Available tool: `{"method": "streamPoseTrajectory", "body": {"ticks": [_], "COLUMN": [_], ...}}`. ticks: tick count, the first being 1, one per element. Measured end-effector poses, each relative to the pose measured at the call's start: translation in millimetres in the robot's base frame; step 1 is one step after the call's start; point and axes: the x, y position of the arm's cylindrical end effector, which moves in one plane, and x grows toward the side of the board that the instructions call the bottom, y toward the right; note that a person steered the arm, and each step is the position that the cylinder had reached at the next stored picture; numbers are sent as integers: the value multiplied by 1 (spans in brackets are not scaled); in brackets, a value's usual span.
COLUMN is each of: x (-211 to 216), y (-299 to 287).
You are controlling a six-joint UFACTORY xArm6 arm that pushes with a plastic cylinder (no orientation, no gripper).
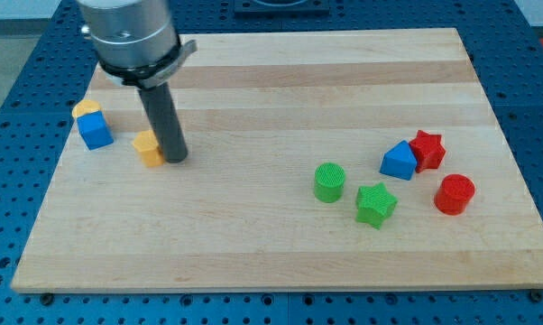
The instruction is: Push the green circle into the yellow hexagon
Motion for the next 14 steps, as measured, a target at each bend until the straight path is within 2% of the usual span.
{"method": "streamPoseTrajectory", "body": {"ticks": [2, 3, 4, 5, 6, 7, 8, 10, 11, 13, 14], "x": [0, 3, 46, 97, 142, 125, 92, 85, 65, 18, -22], "y": [-52, -58, -9, 79, 196, 279, 306, 234, 199, 206, 216]}}
